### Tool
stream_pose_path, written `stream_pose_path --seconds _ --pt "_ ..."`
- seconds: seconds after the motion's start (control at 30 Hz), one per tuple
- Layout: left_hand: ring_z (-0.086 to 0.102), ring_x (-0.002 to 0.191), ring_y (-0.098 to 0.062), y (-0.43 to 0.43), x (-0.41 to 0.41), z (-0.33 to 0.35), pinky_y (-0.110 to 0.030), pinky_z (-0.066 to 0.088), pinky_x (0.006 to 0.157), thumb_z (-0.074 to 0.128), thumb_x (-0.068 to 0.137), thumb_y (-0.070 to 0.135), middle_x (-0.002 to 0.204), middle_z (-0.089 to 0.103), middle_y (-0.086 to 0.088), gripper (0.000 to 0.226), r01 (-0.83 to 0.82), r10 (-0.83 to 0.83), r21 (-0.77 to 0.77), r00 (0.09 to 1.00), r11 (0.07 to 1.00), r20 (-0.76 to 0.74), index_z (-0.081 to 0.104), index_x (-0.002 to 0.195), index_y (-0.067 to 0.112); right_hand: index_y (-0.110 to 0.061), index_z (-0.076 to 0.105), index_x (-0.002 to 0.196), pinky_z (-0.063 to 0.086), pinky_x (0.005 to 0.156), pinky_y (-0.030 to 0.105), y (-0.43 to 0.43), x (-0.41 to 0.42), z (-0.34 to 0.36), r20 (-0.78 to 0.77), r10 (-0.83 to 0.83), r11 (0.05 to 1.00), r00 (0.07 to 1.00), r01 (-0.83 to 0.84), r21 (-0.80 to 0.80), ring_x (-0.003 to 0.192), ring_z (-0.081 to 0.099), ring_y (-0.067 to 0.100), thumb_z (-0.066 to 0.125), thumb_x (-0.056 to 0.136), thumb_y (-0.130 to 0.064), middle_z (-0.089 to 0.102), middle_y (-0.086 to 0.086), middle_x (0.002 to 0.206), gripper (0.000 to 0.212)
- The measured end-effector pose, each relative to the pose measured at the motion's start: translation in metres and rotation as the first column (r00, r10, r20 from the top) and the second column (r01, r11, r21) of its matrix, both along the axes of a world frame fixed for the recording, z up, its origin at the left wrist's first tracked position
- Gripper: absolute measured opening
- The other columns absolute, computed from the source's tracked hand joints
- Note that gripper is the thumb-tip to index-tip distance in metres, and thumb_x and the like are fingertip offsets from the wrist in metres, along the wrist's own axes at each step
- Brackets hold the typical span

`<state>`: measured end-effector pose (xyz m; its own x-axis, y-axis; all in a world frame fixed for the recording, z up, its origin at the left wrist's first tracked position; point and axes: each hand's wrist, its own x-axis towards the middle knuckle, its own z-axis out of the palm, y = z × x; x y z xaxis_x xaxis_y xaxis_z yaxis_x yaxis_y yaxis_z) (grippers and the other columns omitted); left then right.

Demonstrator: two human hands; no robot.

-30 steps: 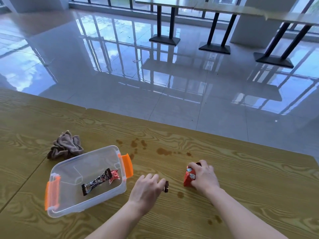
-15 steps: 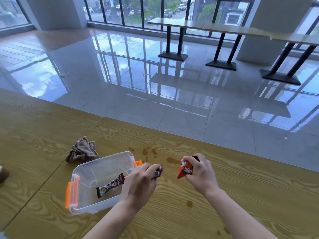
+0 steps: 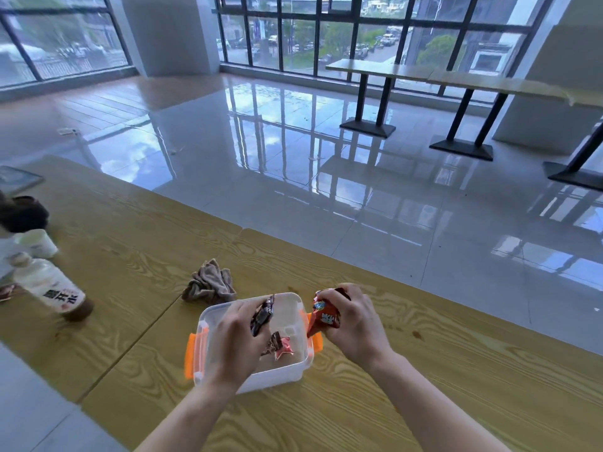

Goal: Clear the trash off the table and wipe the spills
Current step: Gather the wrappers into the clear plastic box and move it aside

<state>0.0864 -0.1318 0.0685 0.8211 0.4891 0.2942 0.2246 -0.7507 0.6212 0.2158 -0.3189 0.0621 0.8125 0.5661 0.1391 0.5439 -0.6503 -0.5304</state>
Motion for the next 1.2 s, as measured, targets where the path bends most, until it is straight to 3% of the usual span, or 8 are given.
stream_pose_path --seconds 0.13,0.53,0.67,0.77,0.87,1.03,1.2 --pt "0.061 0.096 -0.019 0.025 -0.011 -0.013 -0.041 0.051 0.079 0.071 0.075 0.009 0.103 0.067 0.006 0.044 -0.067 0.066 -0.012 0.995 0.998 -0.078 0.067 0.113 0.030 -0.042 0.059 0.119 0.042 0.092 0.029 0.035 -0.013 -0.002 -0.018 0.097 0.995 0.995 -0.097 0.005 0.108 0.050 0.026 0.078 0.071 -0.024 0.049 -0.005 0.129 0.054" --pt "0.064 0.092 -0.024 0.053 -0.021 -0.031 -0.039 0.052 0.072 0.069 0.078 0.012 0.105 0.064 0.001 0.042 -0.051 0.052 0.011 0.983 0.999 -0.175 0.064 0.118 0.023 -0.036 0.055 0.130 0.041 0.105 0.040 0.091 -0.029 -0.015 -0.061 0.296 0.937 0.953 -0.302 -0.176 0.131 0.039 0.029 0.070 0.078 -0.019 0.038 0.004 0.144 0.057" --pt "0.062 0.092 -0.027 0.055 -0.027 -0.036 -0.037 0.051 0.070 0.069 0.078 0.010 0.101 0.062 -0.001 0.053 0.009 0.013 0.091 0.973 0.996 -0.231 0.058 0.128 0.020 -0.039 0.054 0.132 0.032 0.110 0.040 0.095 -0.033 -0.023 -0.079 0.311 0.912 0.947 -0.321 -0.255 0.128 0.040 0.033 0.065 0.081 -0.018 0.034 0.004 0.148 0.056" --pt "0.060 0.093 -0.028 0.057 -0.029 -0.041 -0.039 0.052 0.077 0.074 0.074 0.009 0.098 0.062 -0.003 0.055 0.043 -0.007 0.142 0.971 0.989 -0.240 0.060 0.126 0.014 -0.036 0.055 0.134 0.022 0.116 0.042 0.093 -0.033 -0.029 -0.122 0.309 0.916 0.943 -0.329 -0.230 0.136 0.037 0.028 0.065 0.083 -0.020 0.032 0.005 0.154 0.055" --pt "0.059 0.089 -0.028 0.061 -0.030 -0.043 -0.040 0.052 0.078 0.078 0.068 0.008 0.094 0.061 -0.003 0.051 0.042 0.007 0.196 0.970 0.980 -0.243 0.065 0.117 0.014 -0.028 0.059 0.130 0.036 0.108 0.036 0.087 -0.031 -0.031 -0.086 0.287 0.937 0.954 -0.299 -0.182 0.130 0.045 0.027 0.065 0.085 -0.015 0.044 0.004 0.145 0.048" --pt "0.057 0.107 -0.035 0.063 -0.034 -0.050 -0.046 0.053 0.086 0.077 0.072 0.010 0.117 0.058 -0.018 0.050 0.019 0.044 0.215 0.958 0.976 -0.285 0.062 0.120 0.008 -0.018 0.067 0.120 0.048 0.089 0.030 0.077 -0.027 -0.027 0.060 0.234 0.967 0.970 -0.226 -0.117 0.109 0.056 0.022 0.063 0.087 -0.006 0.061 -0.001 0.120 0.036" --pt "0.048 0.128 -0.034 0.060 -0.040 -0.054 -0.039 0.045 0.103 0.071 0.077 0.007 0.140 0.045 -0.023 0.063 -0.022 0.067 0.157 0.954 0.987 -0.292 0.049 0.136 0.002 -0.017 0.063 0.126 0.048 0.090 0.028 0.066 -0.025 -0.028 0.054 0.140 0.984 0.989 -0.133 -0.121 0.114 0.051 0.022 0.065 0.089 -0.010 0.059 0.000 0.126 0.038"
